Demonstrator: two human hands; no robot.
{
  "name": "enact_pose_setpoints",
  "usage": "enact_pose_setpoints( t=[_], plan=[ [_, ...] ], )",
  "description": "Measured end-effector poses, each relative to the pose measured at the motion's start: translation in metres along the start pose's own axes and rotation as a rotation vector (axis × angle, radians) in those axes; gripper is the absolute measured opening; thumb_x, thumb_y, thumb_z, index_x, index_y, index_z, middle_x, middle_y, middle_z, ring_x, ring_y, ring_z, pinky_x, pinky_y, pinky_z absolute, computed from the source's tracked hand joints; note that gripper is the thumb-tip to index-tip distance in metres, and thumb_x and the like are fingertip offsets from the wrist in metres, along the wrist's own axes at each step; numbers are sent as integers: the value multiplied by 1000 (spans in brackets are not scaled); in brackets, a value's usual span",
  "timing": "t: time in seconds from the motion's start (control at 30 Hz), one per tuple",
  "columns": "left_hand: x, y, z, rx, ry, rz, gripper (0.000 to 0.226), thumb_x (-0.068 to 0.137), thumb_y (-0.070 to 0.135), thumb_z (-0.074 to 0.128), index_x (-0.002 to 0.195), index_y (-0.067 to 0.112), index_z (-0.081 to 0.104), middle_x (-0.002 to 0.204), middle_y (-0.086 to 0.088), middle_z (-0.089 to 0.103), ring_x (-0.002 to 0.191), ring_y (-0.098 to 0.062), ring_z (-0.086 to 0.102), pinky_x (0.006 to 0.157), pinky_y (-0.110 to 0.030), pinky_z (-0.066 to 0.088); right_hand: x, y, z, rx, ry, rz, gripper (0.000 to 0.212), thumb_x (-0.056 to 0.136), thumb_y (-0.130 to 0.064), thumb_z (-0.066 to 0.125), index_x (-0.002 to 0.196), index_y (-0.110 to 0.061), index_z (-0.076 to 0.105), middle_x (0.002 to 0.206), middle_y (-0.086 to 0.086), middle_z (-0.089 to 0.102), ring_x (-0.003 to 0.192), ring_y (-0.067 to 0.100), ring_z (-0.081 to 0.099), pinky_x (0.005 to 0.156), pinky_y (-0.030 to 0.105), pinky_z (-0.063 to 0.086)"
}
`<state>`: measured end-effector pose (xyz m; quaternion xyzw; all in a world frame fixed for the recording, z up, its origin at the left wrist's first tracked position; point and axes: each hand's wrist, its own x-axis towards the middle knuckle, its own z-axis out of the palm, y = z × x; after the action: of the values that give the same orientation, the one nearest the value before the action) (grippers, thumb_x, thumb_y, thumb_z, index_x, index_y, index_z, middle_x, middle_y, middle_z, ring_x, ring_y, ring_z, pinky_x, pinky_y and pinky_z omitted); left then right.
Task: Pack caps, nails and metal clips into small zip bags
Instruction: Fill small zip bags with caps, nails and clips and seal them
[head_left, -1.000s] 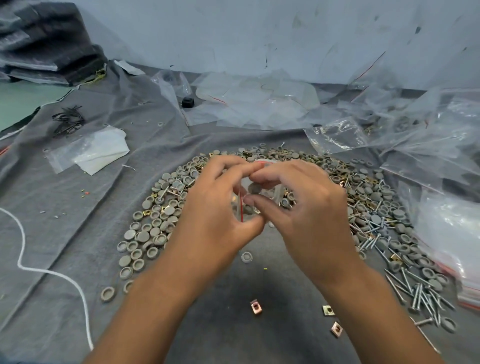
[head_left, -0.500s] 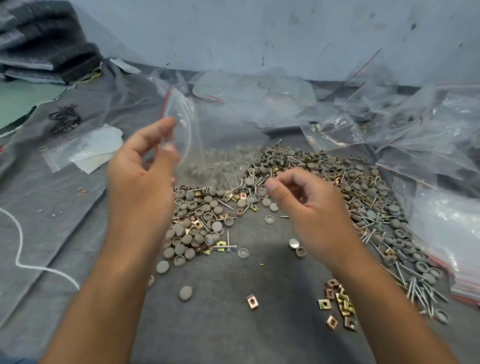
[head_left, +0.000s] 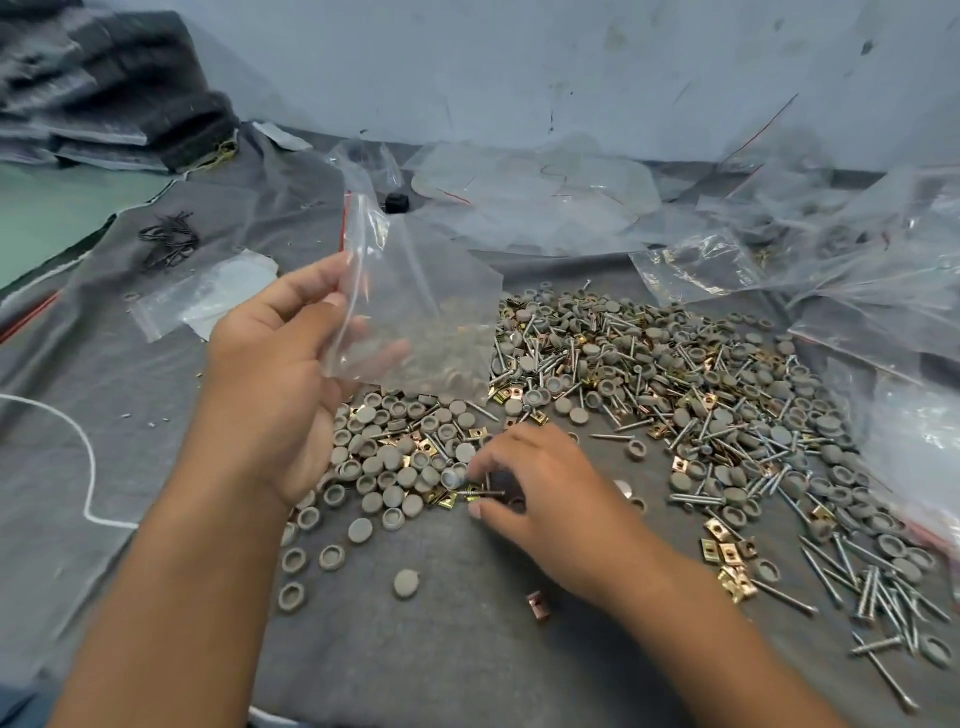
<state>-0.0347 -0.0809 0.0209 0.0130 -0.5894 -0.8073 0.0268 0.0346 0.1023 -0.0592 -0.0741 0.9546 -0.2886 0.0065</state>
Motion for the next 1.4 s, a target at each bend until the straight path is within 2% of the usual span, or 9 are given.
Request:
enact_pose_setpoints(
  t=[0.33, 0.53, 0.67, 0.83, 0.93, 1.1, 1.23, 1.3, 1.4],
  plan=[
    [1, 8, -10, -205, -40, -107, 29, 84, 8, 60, 112, 8, 69, 86, 5, 76, 67, -2, 65, 75, -38, 62, -3, -3, 2, -140, 62, -92, 3, 100, -35, 60, 103, -36, 59, 106, -20, 54, 104, 4, 41, 89, 24, 39],
    [-1, 6, -7, -154, -59, -76, 24, 94, 4, 55, 113, 10, 69, 93, 5, 74, 70, -2, 65, 76, -37, 62, -3, 6, -8, -111, 121, 1, 6, 100, -33, 59, 102, -37, 55, 95, -24, 53, 96, 3, 49, 78, 25, 44],
    [-4, 1, 0, 14, -11, 70, 22, 98, 2, 55, 104, 14, 72, 91, 8, 75, 78, -5, 68, 74, -33, 62, -5, 9, -13, -233, 201, 30, 8, 101, -38, 55, 107, -41, 51, 104, -22, 50, 102, 6, 44, 71, 21, 36],
    [-9, -12, 5, 618, 62, 493, 22, 100, 16, 59, 114, 31, 68, 104, 4, 69, 84, -8, 67, 63, -20, 49, -5, -1, -2, -295, 66, -35, 27, 96, -50, 59, 122, -41, 60, 122, -16, 45, 115, 7, 36, 96, 25, 38],
    [-10, -16, 8, 746, 65, 622, 26, 99, 12, 58, 112, 32, 66, 109, 8, 65, 84, 4, 58, 69, -10, 44, -4, -1, -1, -283, 66, -55, 19, 98, -44, 59, 116, -38, 61, 118, -16, 46, 112, 8, 37, 92, 23, 35],
    [-11, -20, 11, 810, 47, 662, 27, 98, 10, 58, 114, 30, 67, 104, 16, 59, 88, 1, 58, 78, -19, 50, -1, 4, 0, -302, 44, -122, 13, 106, -34, 49, 111, -34, 61, 110, -16, 55, 103, 7, 39, 84, 22, 32],
    [-13, -21, 12, 842, -5, 660, 28, 97, 9, 59, 113, 31, 67, 99, 22, 56, 87, 2, 57, 74, -12, 46, 2, 6, 2, -49, 62, -4, 15, 108, -31, 41, 102, -32, 54, 96, -17, 56, 92, 3, 43, 78, 26, 39],
    [-14, -22, 12, 846, -28, 654, 28, 97, 8, 59, 112, 30, 68, 100, 22, 56, 88, 1, 57, 73, -9, 44, 2, 7, 0, 126, 78, 29, 15, 108, -30, 42, 100, -31, 54, 91, -15, 60, 88, 3, 52, 70, 19, 41],
    [-14, -24, 12, 876, -84, 646, 30, 97, 5, 57, 107, 30, 70, 101, 18, 58, 90, -1, 57, 76, -14, 45, 4, 3, -7, 425, 127, 34, 13, 106, -26, 50, 101, -29, 61, 89, -15, 70, 81, 3, 63, 66, 16, 45]
  ],
)
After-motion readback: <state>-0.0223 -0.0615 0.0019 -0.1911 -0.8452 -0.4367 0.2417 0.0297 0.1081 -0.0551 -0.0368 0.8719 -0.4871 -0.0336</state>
